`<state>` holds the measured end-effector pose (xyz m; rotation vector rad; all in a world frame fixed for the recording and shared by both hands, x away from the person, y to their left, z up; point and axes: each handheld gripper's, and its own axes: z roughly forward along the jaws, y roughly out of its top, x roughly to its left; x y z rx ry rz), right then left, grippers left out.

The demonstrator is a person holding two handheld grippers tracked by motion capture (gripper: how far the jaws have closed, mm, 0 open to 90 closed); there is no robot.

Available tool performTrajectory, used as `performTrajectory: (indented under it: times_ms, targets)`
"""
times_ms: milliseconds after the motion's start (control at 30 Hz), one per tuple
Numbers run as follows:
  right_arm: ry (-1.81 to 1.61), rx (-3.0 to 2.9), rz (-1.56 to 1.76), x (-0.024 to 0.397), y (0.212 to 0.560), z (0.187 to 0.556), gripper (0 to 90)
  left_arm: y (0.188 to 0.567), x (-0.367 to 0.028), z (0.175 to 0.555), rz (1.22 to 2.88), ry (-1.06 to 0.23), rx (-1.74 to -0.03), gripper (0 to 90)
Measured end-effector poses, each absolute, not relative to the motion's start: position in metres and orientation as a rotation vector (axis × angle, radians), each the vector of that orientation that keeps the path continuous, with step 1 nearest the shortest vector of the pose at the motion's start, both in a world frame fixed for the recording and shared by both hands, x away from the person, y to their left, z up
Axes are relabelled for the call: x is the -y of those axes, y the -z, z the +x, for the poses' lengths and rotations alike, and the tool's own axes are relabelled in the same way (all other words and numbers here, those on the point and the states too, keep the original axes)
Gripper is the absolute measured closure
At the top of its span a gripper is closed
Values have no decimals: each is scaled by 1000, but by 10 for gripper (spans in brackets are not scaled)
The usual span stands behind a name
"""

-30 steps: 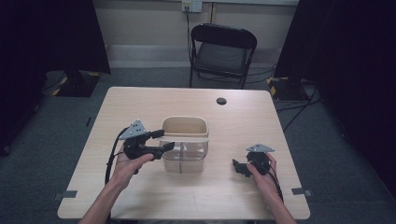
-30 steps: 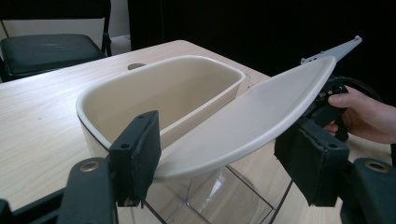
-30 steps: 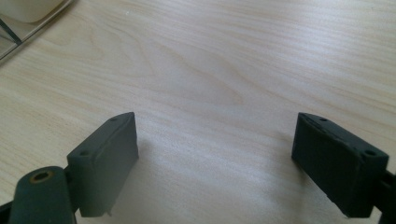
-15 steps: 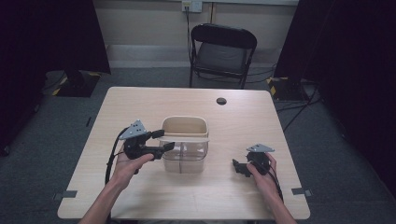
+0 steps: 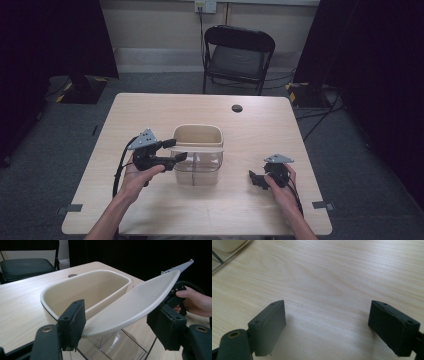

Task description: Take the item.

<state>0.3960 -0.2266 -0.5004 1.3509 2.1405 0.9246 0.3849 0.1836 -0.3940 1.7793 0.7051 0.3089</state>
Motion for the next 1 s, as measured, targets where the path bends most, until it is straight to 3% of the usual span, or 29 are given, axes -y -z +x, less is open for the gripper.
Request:
performTrajectory:
  times_ms: [1000]
  targets:
    - [-925, -2141, 1351, 227, 500, 396, 139, 394, -183, 385, 1773, -300, -705, 310]
